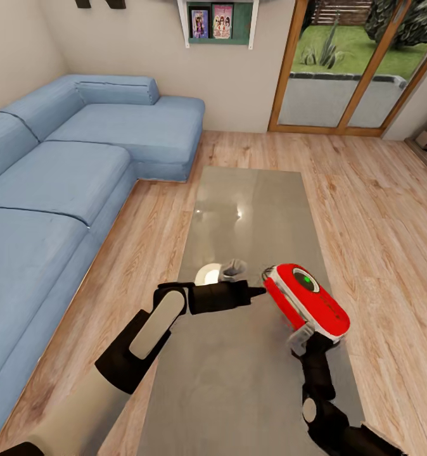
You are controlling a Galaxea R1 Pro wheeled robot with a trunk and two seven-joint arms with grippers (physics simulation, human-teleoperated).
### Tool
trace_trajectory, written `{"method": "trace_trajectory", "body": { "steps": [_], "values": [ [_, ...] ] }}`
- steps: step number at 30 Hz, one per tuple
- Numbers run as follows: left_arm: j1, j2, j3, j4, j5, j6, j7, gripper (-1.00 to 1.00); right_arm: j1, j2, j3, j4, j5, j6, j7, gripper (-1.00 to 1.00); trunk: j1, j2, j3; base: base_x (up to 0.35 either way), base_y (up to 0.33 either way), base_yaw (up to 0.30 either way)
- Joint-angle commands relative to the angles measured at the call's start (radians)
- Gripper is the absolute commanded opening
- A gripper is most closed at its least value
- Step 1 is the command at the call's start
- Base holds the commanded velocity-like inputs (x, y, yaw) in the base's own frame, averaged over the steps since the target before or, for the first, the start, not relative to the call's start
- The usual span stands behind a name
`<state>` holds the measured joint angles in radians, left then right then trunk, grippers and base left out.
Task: Turn on the radio receiver that's on the table in the living room.
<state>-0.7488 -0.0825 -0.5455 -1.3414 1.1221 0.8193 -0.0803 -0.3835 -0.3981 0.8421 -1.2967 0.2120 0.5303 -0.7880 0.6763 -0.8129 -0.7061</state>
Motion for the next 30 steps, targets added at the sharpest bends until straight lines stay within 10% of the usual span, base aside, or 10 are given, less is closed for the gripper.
{"method": "trace_trajectory", "body": {
  "steps": [1,8,9,16,28,30],
  "values": [
    [0.0,0.004,0.0,0.001,-0.003,0.0,0.0,-1.0,0.0,0.0,-0.083,-0.039,0.028,0.011,0.076,-1.0,0.0,0.0,0.0,0.0,0.0,0.0],
    [0.0,0.015,0.002,0.017,-0.075,-0.003,-0.002,-1.0,0.004,0.006,-0.505,-0.199,0.074,0.059,0.563,-1.0,0.0,0.0,0.0,0.0,0.0,0.0],
    [0.0,0.015,0.001,0.044,-0.084,-0.004,-0.001,-1.0,-0.011,0.007,-0.634,-0.215,0.067,0.073,0.723,-1.0,0.0,0.0,0.0,0.0,0.0,0.0],
    [0.0,0.014,-0.01,0.134,-0.091,-0.079,-0.003,-1.0,-0.055,0.08,-0.886,-0.221,-0.018,0.137,1.003,-1.0,0.0,0.0,0.0,0.0,0.0,0.0],
    [0.0,0.013,-0.016,0.2,-0.092,-0.122,-0.006,-1.0,-0.057,0.118,-0.923,-0.275,-0.121,0.129,1.03,-1.0,0.0,0.0,0.0,0.0,0.0,0.0],
    [0.0,0.011,-0.052,0.234,-0.145,-0.139,-0.093,-1.0,-0.057,0.153,-0.925,-0.275,-0.154,0.12,1.035,-1.0,0.0,0.0,0.0,0.0,0.0,0.0]
  ]
}}
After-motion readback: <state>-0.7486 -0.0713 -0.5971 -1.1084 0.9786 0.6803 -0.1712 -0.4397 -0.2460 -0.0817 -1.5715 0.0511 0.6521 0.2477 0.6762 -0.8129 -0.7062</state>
